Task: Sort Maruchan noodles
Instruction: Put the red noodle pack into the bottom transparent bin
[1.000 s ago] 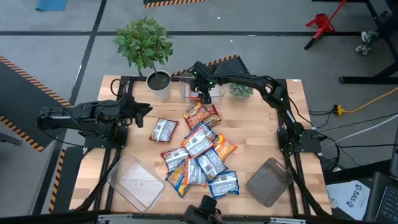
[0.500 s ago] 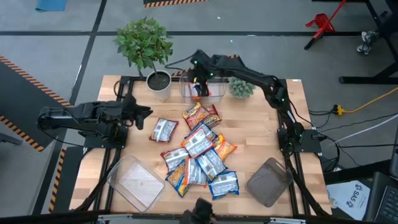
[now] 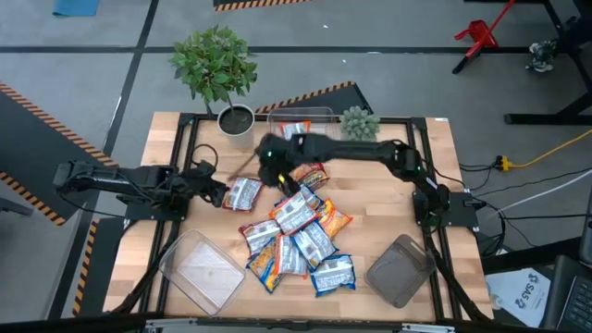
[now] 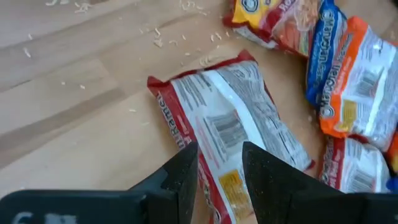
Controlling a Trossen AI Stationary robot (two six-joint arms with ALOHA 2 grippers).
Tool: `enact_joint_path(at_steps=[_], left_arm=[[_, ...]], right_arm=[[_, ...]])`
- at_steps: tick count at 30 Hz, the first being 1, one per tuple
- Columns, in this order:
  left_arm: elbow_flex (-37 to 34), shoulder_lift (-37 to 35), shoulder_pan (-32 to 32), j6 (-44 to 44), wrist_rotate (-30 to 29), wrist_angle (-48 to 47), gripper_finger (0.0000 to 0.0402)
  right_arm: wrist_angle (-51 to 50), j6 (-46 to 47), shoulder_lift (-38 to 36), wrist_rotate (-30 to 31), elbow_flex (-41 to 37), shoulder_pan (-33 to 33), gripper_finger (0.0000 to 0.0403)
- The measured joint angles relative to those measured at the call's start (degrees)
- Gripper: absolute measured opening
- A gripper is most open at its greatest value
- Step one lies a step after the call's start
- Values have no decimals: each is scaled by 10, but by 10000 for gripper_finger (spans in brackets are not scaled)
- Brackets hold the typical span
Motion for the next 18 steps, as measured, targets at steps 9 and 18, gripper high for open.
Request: enact_joint_path(at_steps=[9, 18], left_arm=[[-81, 12, 0, -6, 57, 130, 119], [-81, 42, 20, -77, 82, 131, 119]], right_arm=[[157, -122, 0, 1, -120, 40, 237], [320, -197, 0, 51, -206, 52, 237]])
